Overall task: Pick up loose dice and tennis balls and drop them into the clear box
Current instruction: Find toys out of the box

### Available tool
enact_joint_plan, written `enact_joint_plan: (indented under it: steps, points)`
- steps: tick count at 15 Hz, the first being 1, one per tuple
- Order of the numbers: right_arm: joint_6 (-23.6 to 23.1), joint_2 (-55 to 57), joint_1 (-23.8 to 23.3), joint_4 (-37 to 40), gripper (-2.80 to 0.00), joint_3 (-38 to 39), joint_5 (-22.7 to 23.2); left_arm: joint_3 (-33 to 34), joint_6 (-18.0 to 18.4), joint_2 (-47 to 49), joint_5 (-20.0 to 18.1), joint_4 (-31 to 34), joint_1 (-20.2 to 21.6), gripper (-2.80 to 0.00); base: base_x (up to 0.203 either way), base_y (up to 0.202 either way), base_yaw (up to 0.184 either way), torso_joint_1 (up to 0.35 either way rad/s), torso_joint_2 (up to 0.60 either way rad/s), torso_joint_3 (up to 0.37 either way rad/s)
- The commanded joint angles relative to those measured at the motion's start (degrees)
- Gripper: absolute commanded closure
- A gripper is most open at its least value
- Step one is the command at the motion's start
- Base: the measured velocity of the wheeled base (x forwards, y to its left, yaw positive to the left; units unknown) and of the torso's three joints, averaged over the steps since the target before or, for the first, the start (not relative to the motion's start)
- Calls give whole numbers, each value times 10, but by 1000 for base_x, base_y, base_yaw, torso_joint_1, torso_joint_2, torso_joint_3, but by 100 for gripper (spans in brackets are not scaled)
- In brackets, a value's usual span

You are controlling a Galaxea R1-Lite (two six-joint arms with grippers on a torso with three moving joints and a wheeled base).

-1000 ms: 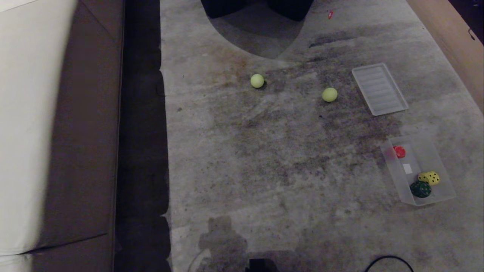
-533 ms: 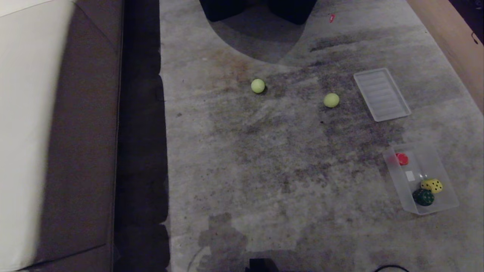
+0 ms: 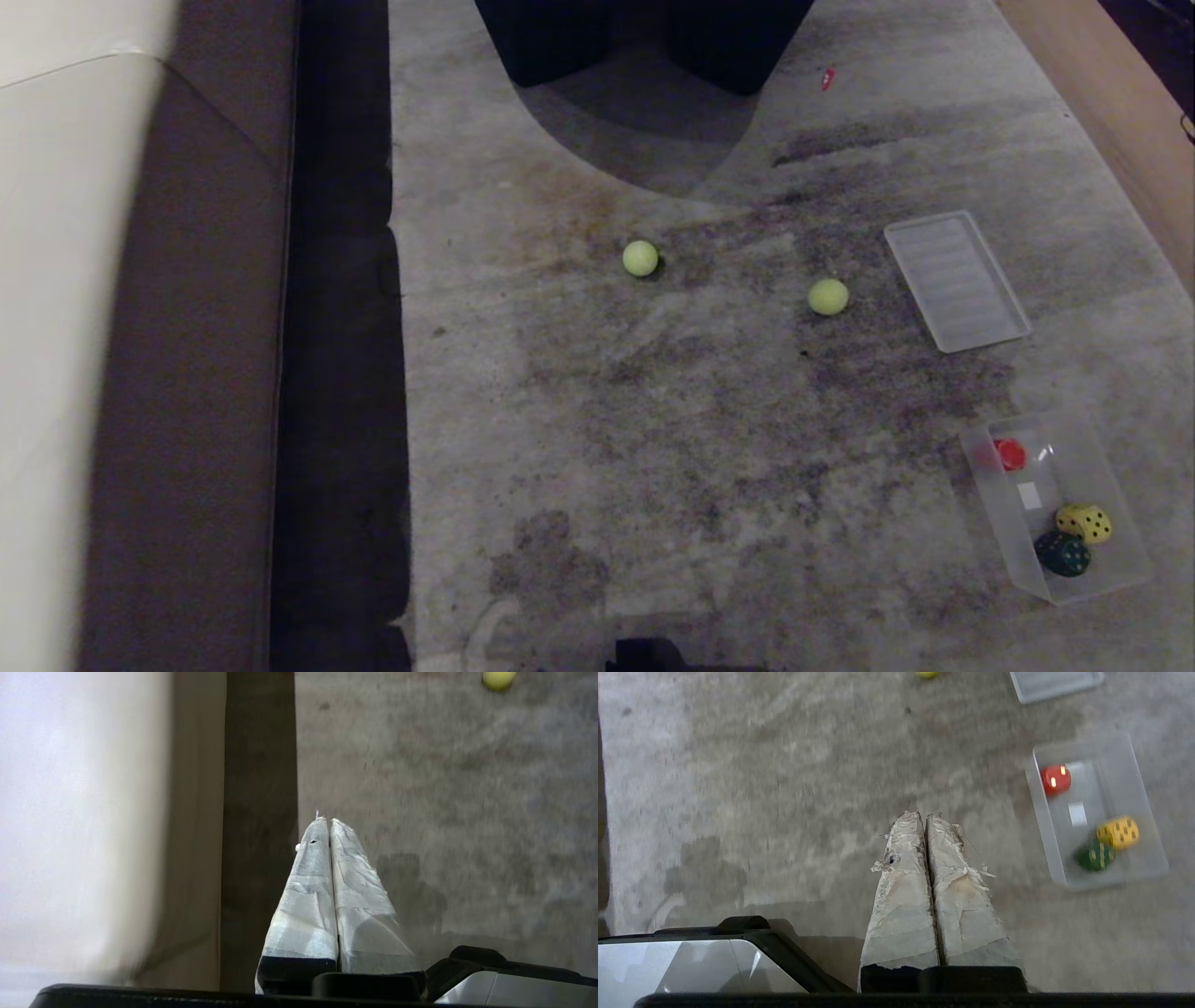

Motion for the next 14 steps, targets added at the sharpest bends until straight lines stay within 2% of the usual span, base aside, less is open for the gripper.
enact_joint_plan:
  steps: [1, 14]
  points:
    - [-1, 0, 0, 0, 0, 6, 0, 1, 0, 1, 0, 0, 0, 0, 186, 0, -1, 7, 7, 2]
    - [-1, 0, 0, 0, 0, 6, 0, 1, 2, 1, 0, 0, 0, 0, 184, 0, -1, 1, 3, 1]
